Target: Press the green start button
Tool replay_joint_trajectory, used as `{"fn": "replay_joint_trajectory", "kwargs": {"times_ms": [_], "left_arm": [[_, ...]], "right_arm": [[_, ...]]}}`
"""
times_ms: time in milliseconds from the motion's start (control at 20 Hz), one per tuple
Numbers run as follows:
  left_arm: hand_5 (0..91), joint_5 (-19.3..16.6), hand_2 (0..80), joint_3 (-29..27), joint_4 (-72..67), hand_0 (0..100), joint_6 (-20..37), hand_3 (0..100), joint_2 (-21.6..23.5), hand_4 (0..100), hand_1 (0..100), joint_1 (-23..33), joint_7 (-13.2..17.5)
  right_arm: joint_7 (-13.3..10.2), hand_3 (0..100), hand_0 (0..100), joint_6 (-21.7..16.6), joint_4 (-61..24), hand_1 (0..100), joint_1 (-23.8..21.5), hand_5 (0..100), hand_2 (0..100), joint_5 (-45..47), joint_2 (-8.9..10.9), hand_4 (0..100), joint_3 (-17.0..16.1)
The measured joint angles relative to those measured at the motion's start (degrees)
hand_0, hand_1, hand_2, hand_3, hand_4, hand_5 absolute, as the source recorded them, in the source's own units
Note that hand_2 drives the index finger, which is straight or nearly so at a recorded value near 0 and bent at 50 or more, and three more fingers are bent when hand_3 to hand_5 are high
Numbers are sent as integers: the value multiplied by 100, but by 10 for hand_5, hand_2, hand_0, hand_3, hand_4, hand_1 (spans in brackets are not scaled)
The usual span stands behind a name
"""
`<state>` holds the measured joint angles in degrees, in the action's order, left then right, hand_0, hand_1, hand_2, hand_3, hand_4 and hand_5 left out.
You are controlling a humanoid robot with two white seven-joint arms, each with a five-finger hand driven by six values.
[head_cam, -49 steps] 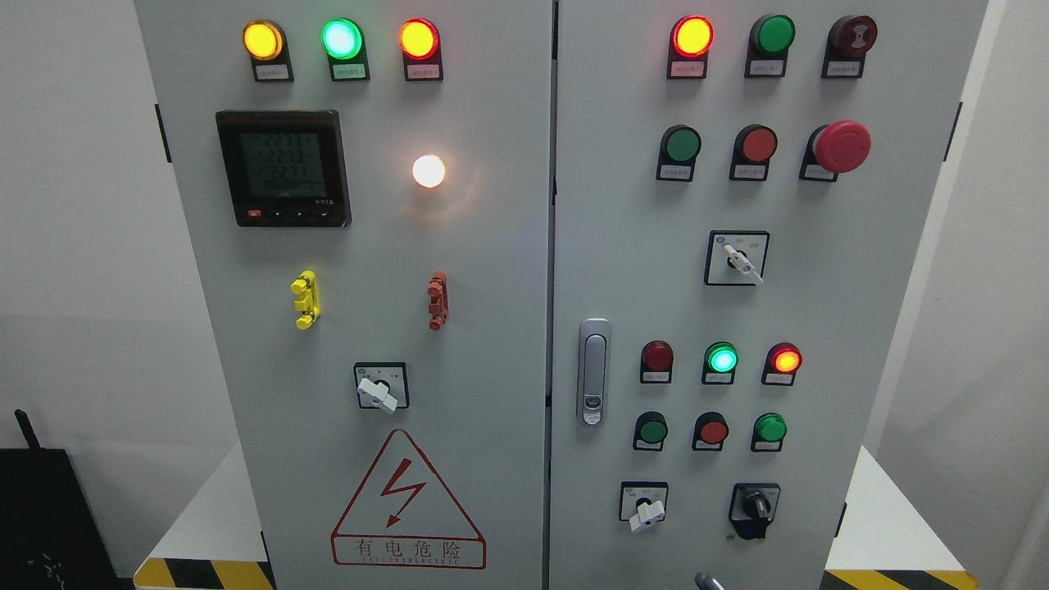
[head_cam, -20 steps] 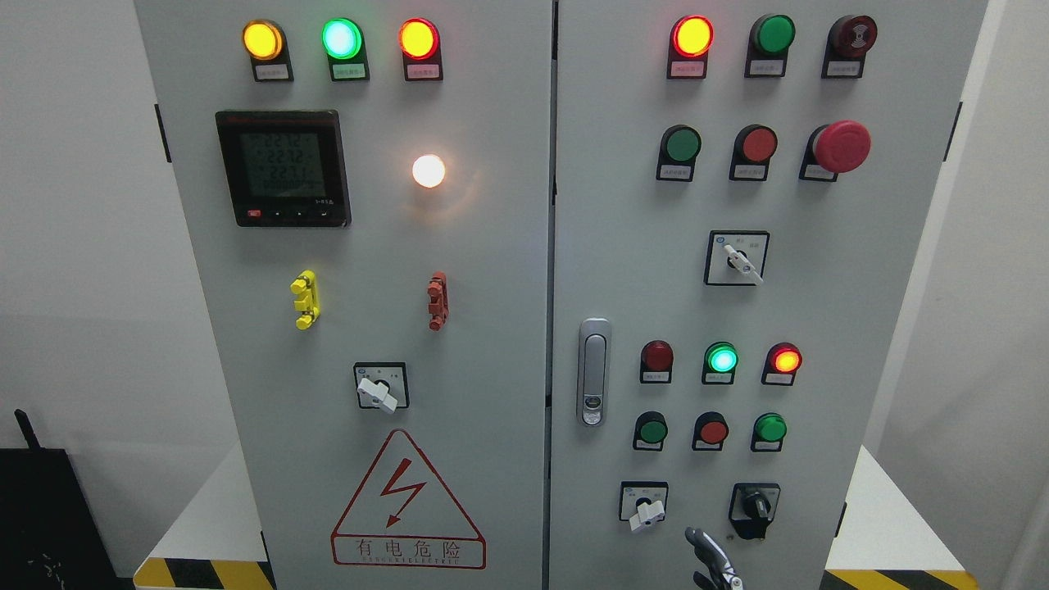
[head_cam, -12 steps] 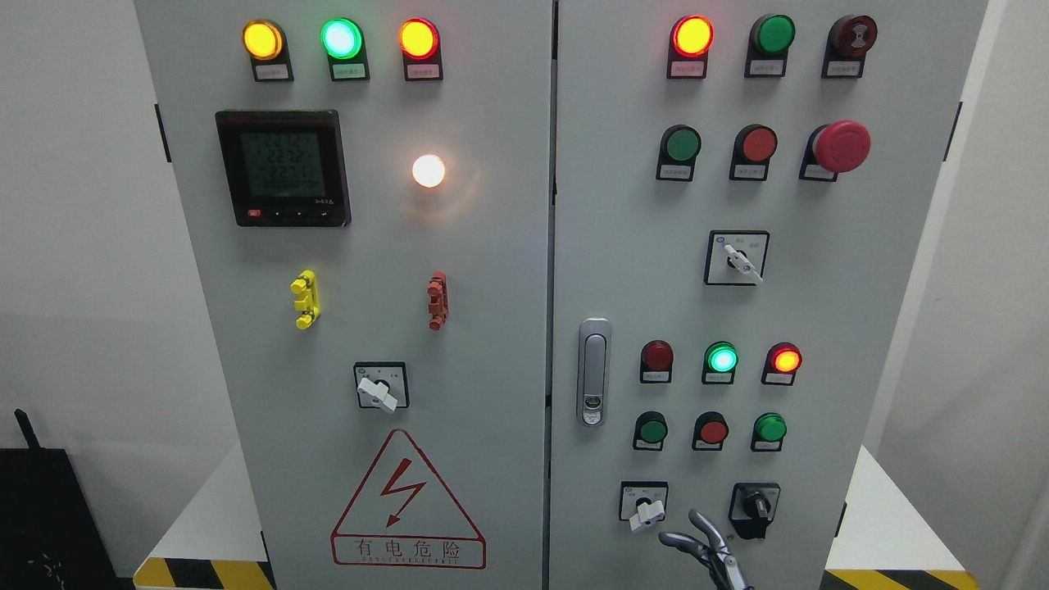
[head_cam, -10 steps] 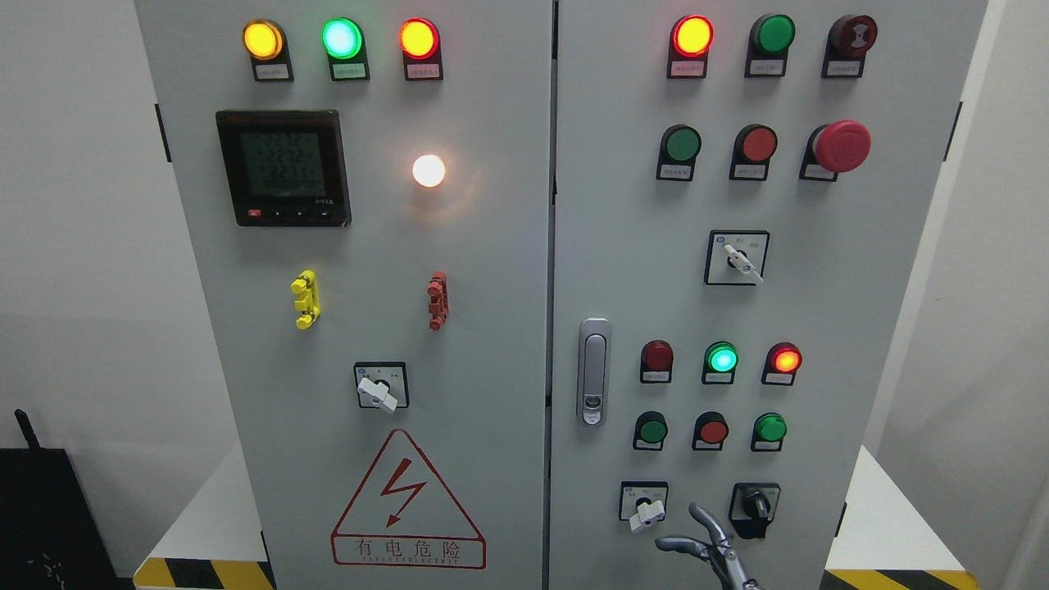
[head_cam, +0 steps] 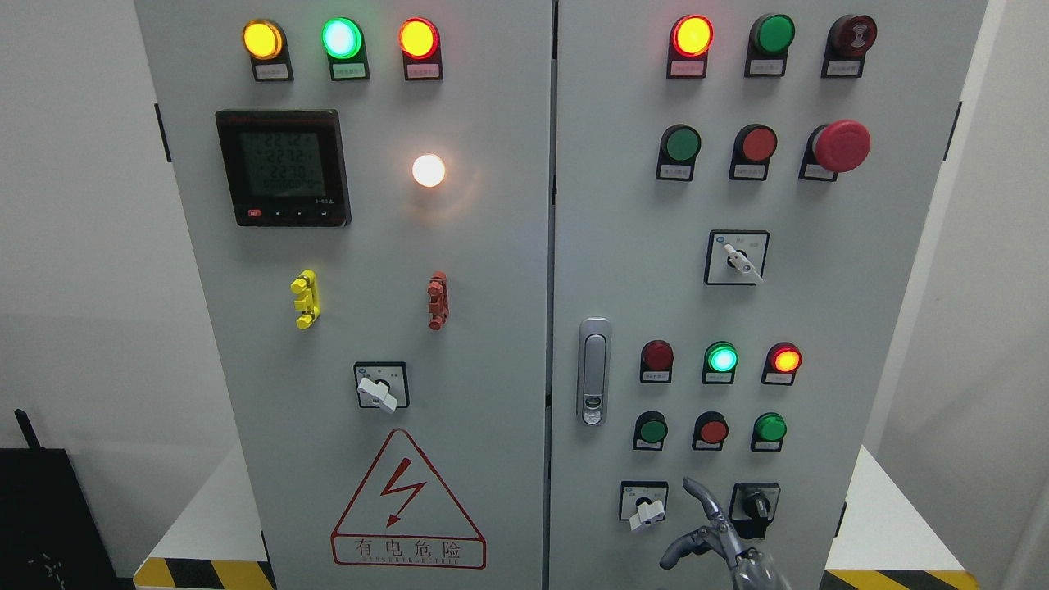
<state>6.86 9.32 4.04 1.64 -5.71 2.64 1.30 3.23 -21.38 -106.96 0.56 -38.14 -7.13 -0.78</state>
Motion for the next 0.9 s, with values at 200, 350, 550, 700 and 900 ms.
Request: {"fn": "replay_joint_trajectory", "kwargs": {"times_ms": [200, 350, 550, 700, 900], "left_arm": [[0, 0, 0, 0, 0, 120, 0, 0, 0, 0, 556, 0, 0], [0, 0, 0, 0, 0, 120, 0, 0, 0, 0, 556, 0, 0], [0, 0, 0, 0, 0, 120, 0, 0, 0, 0, 556, 0, 0], [0, 0, 0, 0, 0, 120, 0, 0, 0, 0, 556, 0, 0], [0, 0, 0, 0, 0, 120, 0, 0, 0, 0, 556, 0, 0]], "right_arm": [[-101, 743, 122, -82, 83, 94, 145, 673, 0, -591, -10, 669, -160], [-120, 749, 111, -93, 146, 89, 229, 678, 0, -908, -16, 674, -246], [-131, 761, 94, -101, 232, 85, 335, 682, 0, -1205, -20, 675, -328], [-136, 767, 88, -101, 302, 84, 417, 683, 0, -1362, -22, 680, -368], [-138, 770, 83, -89, 408, 84, 534, 684, 0, -1518, -26, 682, -402]]}}
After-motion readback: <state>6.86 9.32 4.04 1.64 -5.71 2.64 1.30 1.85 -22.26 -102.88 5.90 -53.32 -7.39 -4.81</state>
